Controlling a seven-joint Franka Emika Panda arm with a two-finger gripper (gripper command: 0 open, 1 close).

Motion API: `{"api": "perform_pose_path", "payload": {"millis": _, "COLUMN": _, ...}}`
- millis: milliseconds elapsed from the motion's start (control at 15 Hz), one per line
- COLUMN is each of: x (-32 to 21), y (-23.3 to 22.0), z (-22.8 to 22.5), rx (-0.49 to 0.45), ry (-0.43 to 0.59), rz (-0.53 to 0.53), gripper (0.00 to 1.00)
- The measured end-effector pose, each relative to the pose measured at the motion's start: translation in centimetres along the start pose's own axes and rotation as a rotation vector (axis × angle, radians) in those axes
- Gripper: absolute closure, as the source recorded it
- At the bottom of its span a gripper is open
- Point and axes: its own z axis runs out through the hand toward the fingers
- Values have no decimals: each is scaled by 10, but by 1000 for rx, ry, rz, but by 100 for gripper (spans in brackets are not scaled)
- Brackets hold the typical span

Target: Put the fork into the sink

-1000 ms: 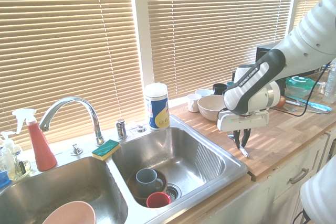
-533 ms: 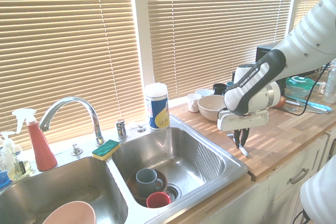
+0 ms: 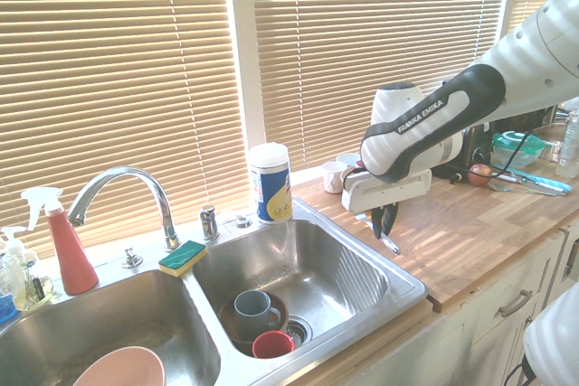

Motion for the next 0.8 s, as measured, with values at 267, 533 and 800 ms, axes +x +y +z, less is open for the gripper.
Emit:
{"api": "perform_pose_path", "payload": {"millis": 267, "x": -69, "y": -63, "z": 3, "rx": 0, "ry": 6, "rz": -135, "gripper": 100}}
{"api": "perform_pose_path", "payload": {"millis": 533, "x": -114, "y": -117, "z": 34, "rx": 21, "ry": 20, "rz": -204, "gripper": 100}}
{"api": "perform_pose_path", "payload": {"millis": 800, "x": -126, "y": -143, "z": 79, "rx": -3, "ry": 23, "rz": -191, "gripper": 100}}
